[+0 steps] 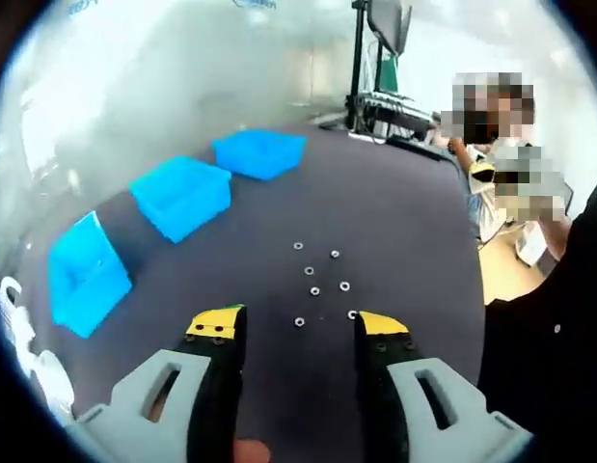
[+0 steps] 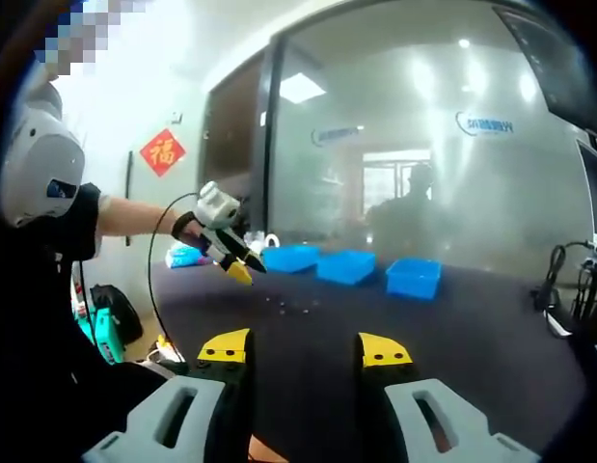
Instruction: Sort the screws, nuts, and washers into the corresponding bins
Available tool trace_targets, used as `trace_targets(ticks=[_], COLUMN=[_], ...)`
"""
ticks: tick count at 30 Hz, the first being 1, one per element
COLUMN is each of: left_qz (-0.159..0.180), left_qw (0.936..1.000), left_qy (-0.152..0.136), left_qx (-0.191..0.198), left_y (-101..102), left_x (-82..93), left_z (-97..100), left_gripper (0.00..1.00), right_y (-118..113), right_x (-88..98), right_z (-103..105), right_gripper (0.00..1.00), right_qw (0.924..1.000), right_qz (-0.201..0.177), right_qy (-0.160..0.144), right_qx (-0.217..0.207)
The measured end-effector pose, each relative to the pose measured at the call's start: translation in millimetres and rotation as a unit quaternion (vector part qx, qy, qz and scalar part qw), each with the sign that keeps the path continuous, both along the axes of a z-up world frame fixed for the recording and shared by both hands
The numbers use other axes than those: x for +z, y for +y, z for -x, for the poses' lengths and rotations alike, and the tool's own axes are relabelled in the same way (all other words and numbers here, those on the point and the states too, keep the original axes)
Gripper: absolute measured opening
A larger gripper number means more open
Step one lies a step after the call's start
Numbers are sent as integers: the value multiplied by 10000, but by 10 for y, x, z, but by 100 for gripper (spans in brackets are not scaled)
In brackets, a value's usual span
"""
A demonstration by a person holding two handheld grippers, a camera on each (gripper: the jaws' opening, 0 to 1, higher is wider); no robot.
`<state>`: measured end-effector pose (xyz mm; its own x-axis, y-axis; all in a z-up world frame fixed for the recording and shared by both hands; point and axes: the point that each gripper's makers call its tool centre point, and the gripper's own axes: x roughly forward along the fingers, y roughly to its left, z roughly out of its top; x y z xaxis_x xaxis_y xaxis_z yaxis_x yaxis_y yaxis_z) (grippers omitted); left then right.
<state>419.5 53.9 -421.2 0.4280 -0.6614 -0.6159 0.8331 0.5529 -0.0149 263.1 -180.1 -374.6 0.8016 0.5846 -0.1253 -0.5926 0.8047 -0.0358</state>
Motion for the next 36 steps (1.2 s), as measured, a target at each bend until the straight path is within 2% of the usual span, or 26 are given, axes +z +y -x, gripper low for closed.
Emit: trace_targets(ticks=[2,6,10,14,18,26,36], left_qz=[-93,-224,-330,-428,-530,-639,-526], left_qw=[9999,9996,9992,9987,9983,9975,9977], left_qy=[50,178,246,261,255,306,434], left_qx=[-30,-9,-2,-16,-29,-76,46], left_y=[-61,-72,-77,-93,-108,-108,-112], left_x=[-35,-104,-185,-252,-305,-419,-428], left_z=[48,22,9,8,4,31,38], left_gripper=[41,35,33,33,27,21,9], right_y=[1,20,36,49,56,48,48], right_x=[-15,-25,-13,-21,-22,-39,-37], right_z=[2,-5,-14,-17,-19,-18,-10], right_gripper=[37,37,37,37,37,37,37], right_qw=[10000,10000,10000,10000,10000,10000,10000], right_qz=[9,3,-29,-13,-18,-29,-55], right_qy=[14,26,23,38,44,66,60], right_qx=[6,4,3,15,19,3,11])
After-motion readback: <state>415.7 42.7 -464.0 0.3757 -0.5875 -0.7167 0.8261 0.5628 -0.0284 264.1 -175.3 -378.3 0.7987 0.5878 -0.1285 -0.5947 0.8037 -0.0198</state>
